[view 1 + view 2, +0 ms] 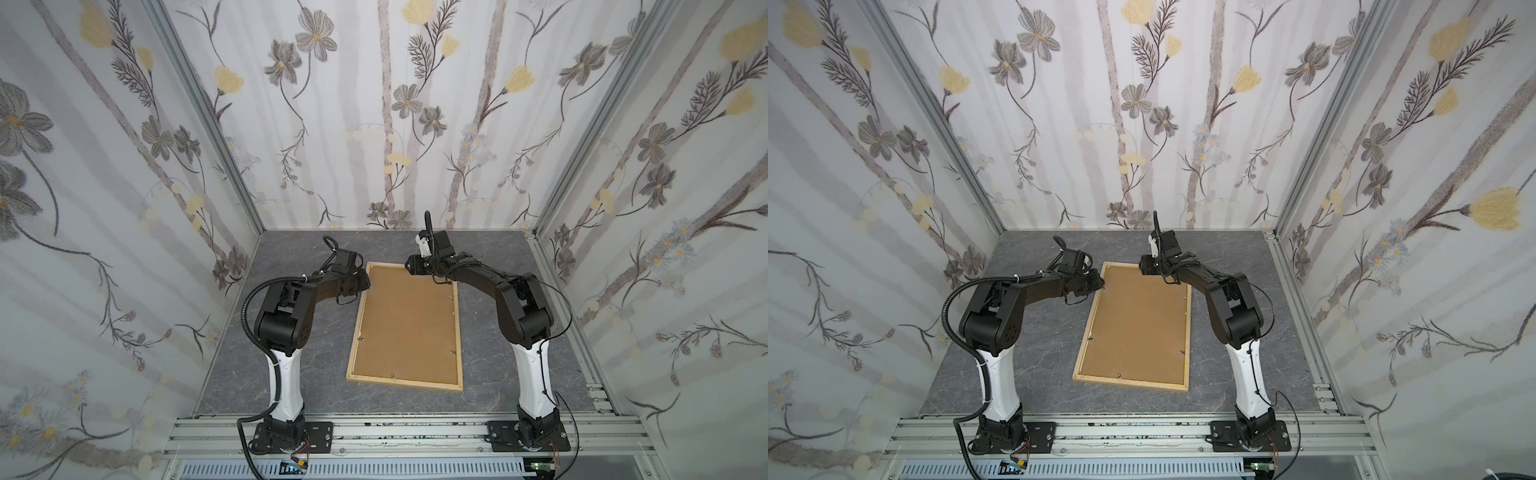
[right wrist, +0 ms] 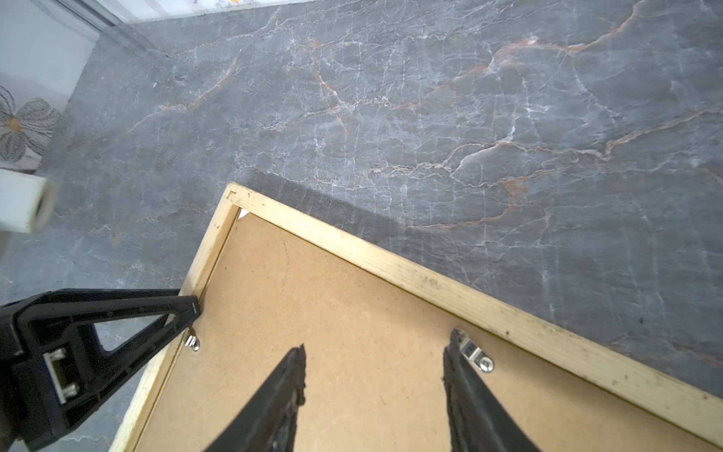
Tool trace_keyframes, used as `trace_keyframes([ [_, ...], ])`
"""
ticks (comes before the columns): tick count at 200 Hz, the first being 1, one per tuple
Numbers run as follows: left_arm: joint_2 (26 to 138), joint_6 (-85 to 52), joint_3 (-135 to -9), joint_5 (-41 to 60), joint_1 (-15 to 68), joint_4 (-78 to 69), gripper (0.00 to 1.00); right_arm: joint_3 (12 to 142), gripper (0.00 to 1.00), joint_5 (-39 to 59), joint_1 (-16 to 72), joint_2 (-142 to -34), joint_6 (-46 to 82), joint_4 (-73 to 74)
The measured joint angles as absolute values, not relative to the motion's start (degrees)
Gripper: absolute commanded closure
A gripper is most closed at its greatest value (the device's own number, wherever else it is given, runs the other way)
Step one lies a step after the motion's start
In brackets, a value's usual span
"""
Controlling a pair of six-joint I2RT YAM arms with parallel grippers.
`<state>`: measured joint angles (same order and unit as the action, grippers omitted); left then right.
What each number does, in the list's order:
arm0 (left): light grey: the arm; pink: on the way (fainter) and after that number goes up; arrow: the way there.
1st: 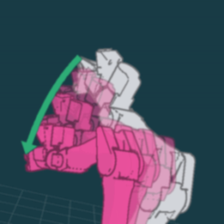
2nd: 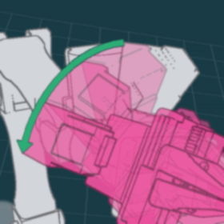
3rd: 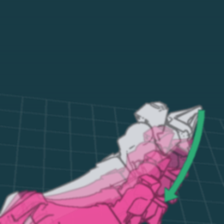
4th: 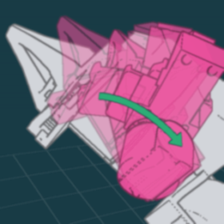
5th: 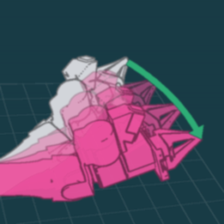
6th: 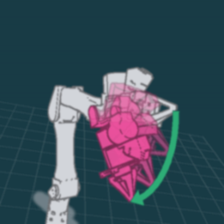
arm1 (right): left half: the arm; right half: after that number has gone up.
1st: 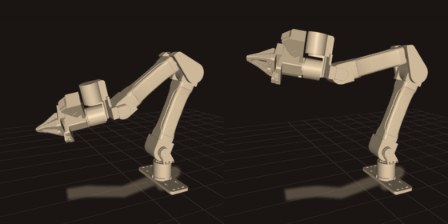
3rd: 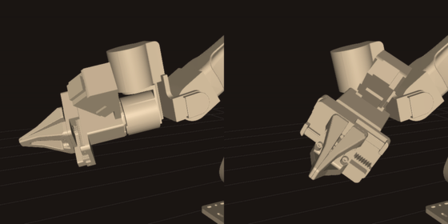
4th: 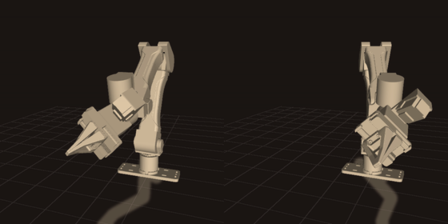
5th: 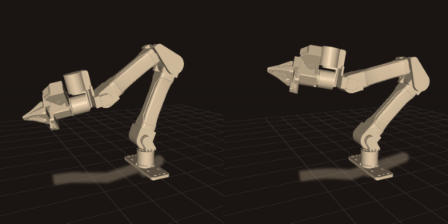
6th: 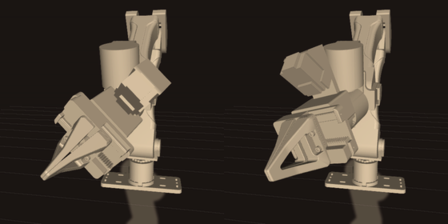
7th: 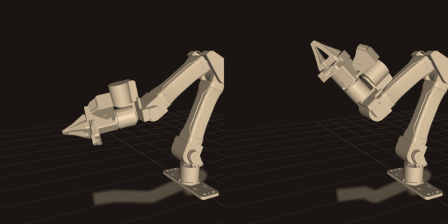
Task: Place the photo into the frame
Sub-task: 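Press the right gripper on the clip near the far edge while left holds the corner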
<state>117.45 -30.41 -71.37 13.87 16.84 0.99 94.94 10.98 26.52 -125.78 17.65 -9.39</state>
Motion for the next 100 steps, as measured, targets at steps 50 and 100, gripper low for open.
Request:
trace_keyframes([
  [50,117.34,-30.41,-70.91,13.63,16.91,0.36,0.71,95.59,0.4,5.54,27.46,-127.66,14.33,-13.17],
  [100,117.23,-30.41,-70.61,13.3,17.04,-0.03,0.73,96.97,0.4,5.02,27.94,-129.45,13.39,-14.37],
])
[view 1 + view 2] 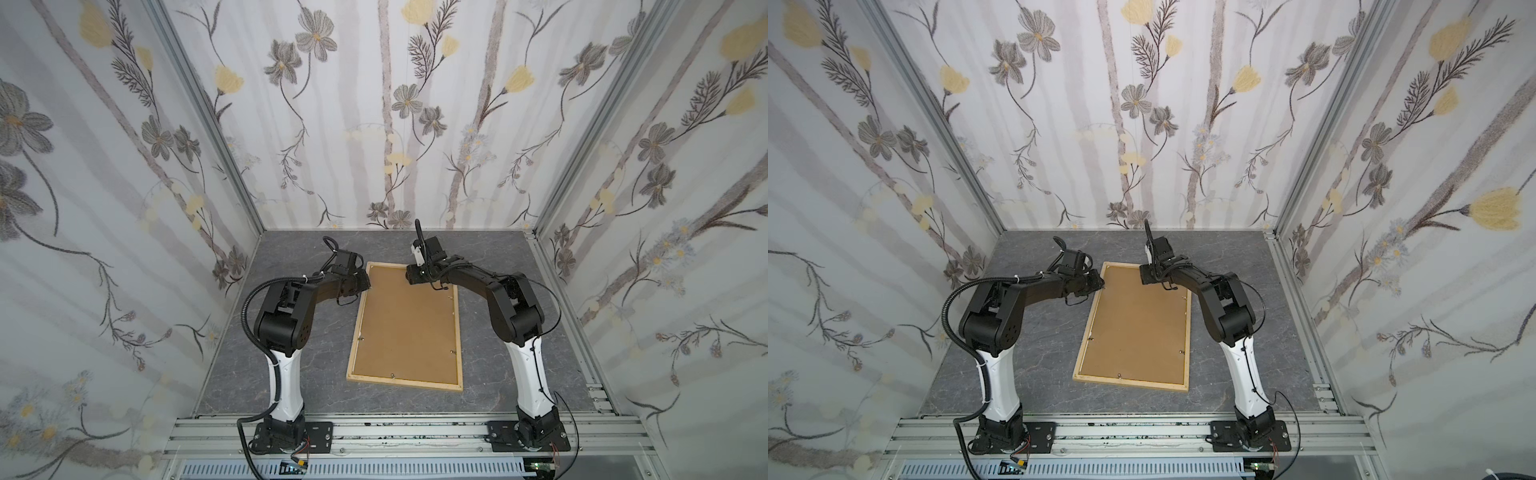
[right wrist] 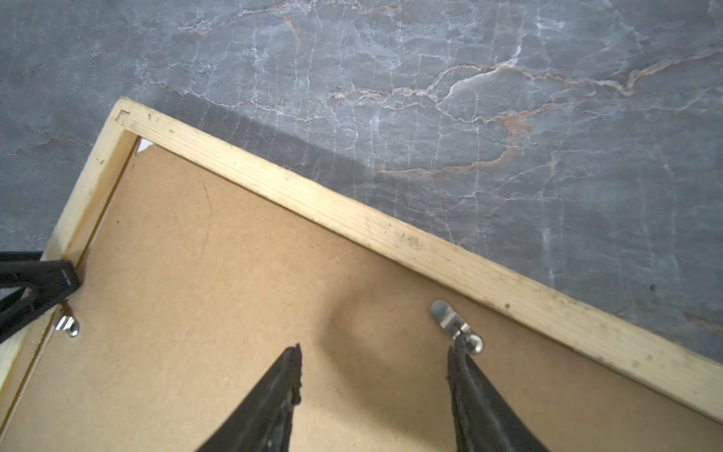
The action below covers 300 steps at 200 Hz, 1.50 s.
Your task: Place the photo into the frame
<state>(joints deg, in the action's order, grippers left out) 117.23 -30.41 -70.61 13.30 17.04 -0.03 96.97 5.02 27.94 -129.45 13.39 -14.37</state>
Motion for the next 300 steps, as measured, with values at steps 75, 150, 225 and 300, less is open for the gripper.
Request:
trace_keyframes([
  [75,117.25,-30.33,-70.54,13.3,17.06,-0.19,0.75,100.07,0.42,3.99,28.08,-131.68,13.39,-15.07],
  [150,116.81,-30.33,-69.67,13.21,17.1,-1.37,0.76,100.4,0.44,-1.69,28.93,-132.33,13.41,-14.06],
  [225,115.63,-30.65,-69.3,13.56,16.97,0.78,0.7,100.36,0.37,-1.85,30.26,-128.25,12.78,-15.81],
  [300,108.18,-32.86,-67.68,16.91,15.42,7.27,0.36,96.2,0.34,4.58,31.7,-112.66,13.87,-14.61],
])
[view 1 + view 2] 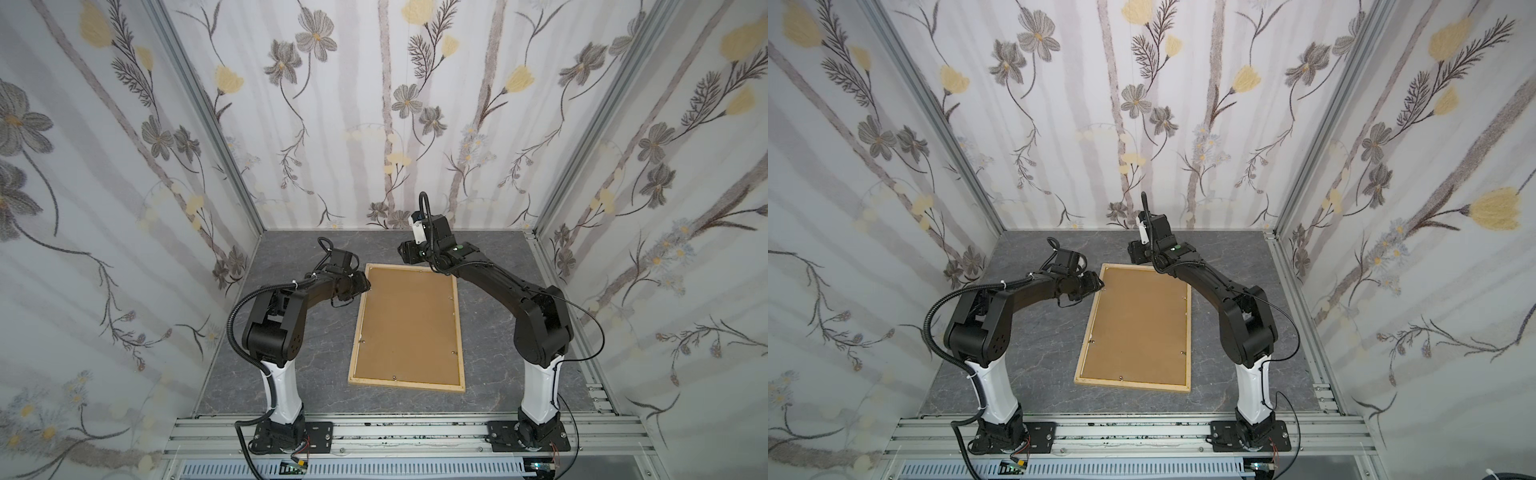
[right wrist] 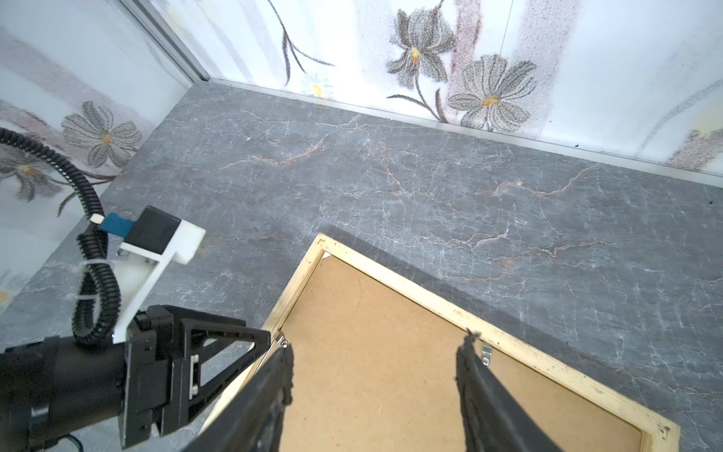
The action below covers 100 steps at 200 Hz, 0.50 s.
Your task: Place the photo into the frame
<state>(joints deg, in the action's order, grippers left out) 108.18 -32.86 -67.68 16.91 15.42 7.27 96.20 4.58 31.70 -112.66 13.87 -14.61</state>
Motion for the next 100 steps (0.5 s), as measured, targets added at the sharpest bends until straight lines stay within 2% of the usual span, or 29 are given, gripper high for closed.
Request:
trace_keyframes([
  [59,91.37,-34.74,-58.11,19.73,11.99,5.43,0.31,91.74,0.3,4.34,33.47,-109.01,19.46,-19.59],
  [100,78.15,-36.64,-45.12,19.68,11.55,4.29,0.28,100.33,0.3,3.95,37.21,-112.84,21.98,-28.49],
])
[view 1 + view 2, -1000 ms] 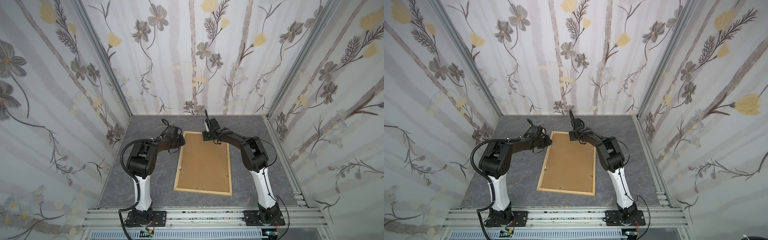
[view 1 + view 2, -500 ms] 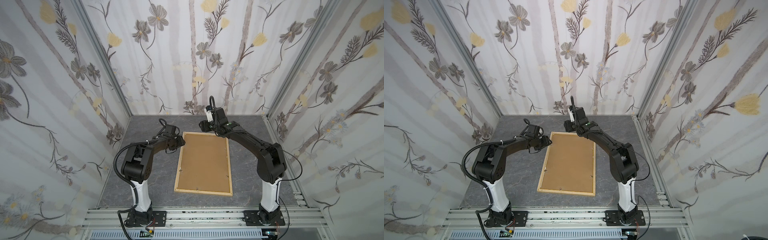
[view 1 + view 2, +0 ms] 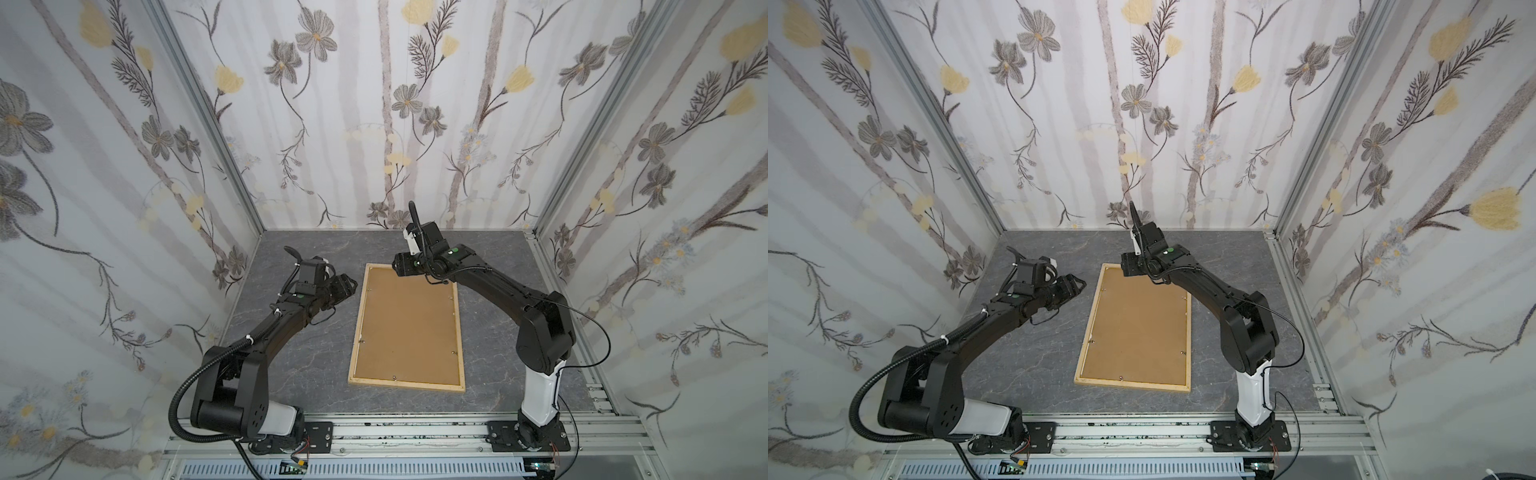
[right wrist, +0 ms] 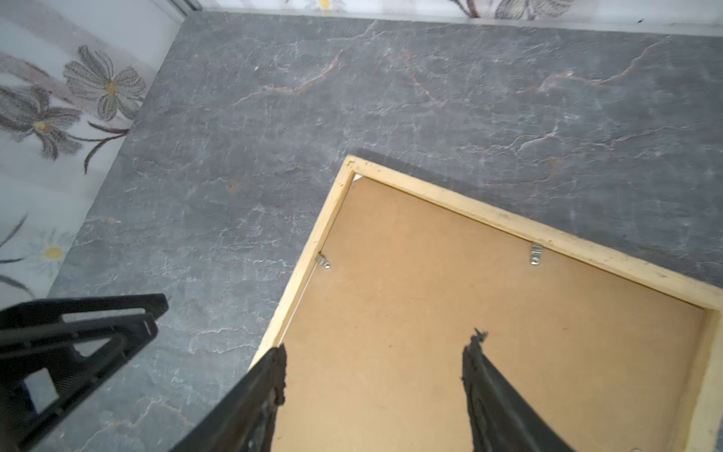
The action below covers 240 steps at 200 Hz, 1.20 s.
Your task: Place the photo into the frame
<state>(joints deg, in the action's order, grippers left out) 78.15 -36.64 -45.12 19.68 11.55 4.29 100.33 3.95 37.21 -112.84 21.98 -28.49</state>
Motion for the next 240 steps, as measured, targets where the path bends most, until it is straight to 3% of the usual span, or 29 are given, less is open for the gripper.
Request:
trace_keyframes([
  [85,52.12,-43.88,-20.49,17.45,16.34,4.45,0.22,105.78,0.3,-2.07,47.92,-119.09,27.83,-34.13],
  [164,28.53,-51.16,-12.6,12.25,20.73,12.97,0.2,121.84,0.34,-2.11,53.54,-132.75,34.11,-38.37],
  [240,20.84,-54.24,-11.53,10.92,23.22,20.01,0.19,123.96,0.38,-5.17,55.86,-136.75,37.89,-40.42],
])
